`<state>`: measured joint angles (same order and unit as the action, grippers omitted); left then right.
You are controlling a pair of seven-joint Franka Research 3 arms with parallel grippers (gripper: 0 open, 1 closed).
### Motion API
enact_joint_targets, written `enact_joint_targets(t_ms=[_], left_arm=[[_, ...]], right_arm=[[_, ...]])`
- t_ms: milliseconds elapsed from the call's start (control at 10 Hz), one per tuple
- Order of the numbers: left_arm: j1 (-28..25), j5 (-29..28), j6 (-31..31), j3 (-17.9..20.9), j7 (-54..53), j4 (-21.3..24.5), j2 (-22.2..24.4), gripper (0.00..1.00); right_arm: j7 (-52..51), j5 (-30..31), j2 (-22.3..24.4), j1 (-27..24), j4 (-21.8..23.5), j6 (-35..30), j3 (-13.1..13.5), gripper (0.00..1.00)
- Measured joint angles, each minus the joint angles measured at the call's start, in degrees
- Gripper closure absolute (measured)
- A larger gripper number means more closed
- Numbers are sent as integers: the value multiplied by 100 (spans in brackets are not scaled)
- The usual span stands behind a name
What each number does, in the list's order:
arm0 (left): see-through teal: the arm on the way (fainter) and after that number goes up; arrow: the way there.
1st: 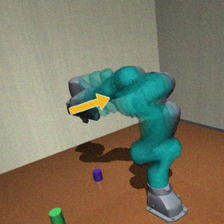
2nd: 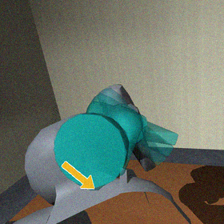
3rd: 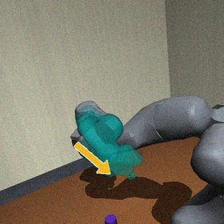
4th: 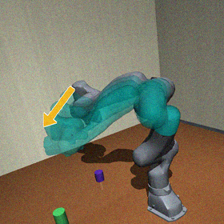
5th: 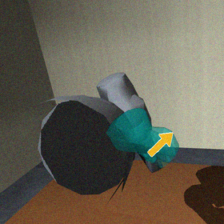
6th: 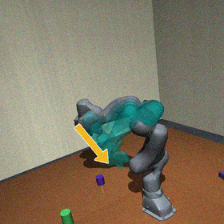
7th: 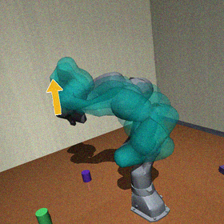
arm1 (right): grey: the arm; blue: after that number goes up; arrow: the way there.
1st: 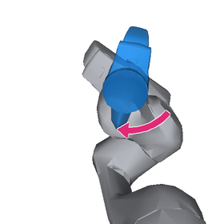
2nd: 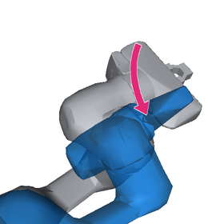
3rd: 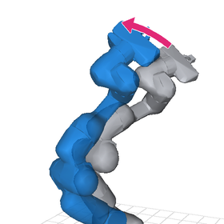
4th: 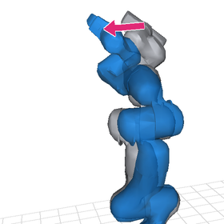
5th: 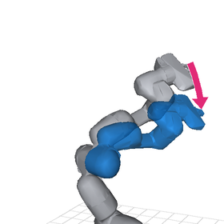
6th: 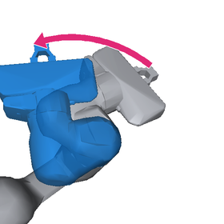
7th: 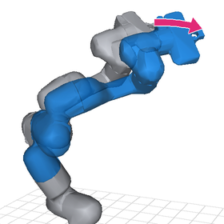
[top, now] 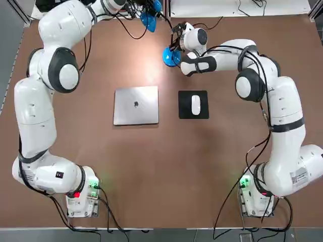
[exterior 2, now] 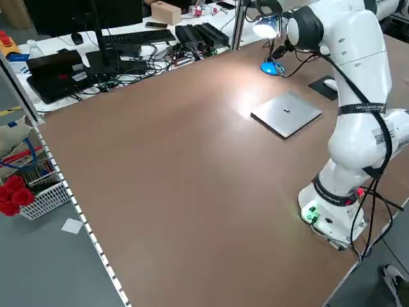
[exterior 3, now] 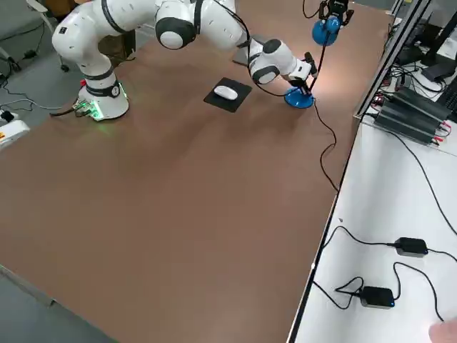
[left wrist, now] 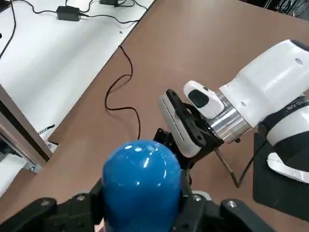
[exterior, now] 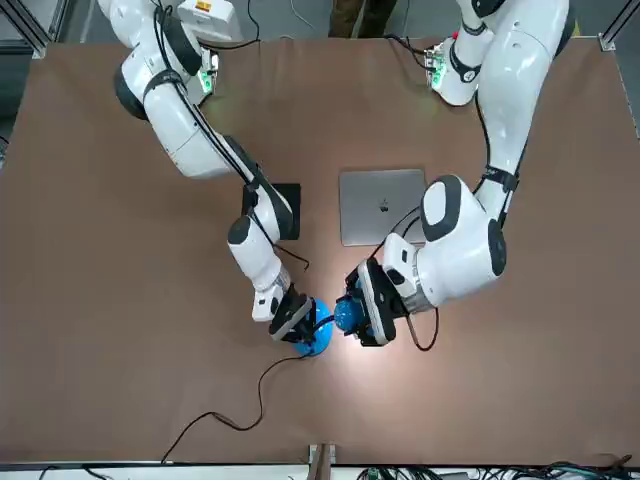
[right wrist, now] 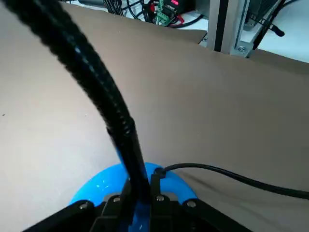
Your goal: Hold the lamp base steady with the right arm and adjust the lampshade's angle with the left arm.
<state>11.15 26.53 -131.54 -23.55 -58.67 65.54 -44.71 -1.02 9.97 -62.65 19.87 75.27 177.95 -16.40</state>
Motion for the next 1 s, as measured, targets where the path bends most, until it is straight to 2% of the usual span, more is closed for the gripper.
enact_joint_targets(t_ms=[1000], left_arm=[[8, 1, -3, -1, 855, 1, -10, 47]], right_arm=[[0, 10, 0, 7, 0, 7, 9, 85]])
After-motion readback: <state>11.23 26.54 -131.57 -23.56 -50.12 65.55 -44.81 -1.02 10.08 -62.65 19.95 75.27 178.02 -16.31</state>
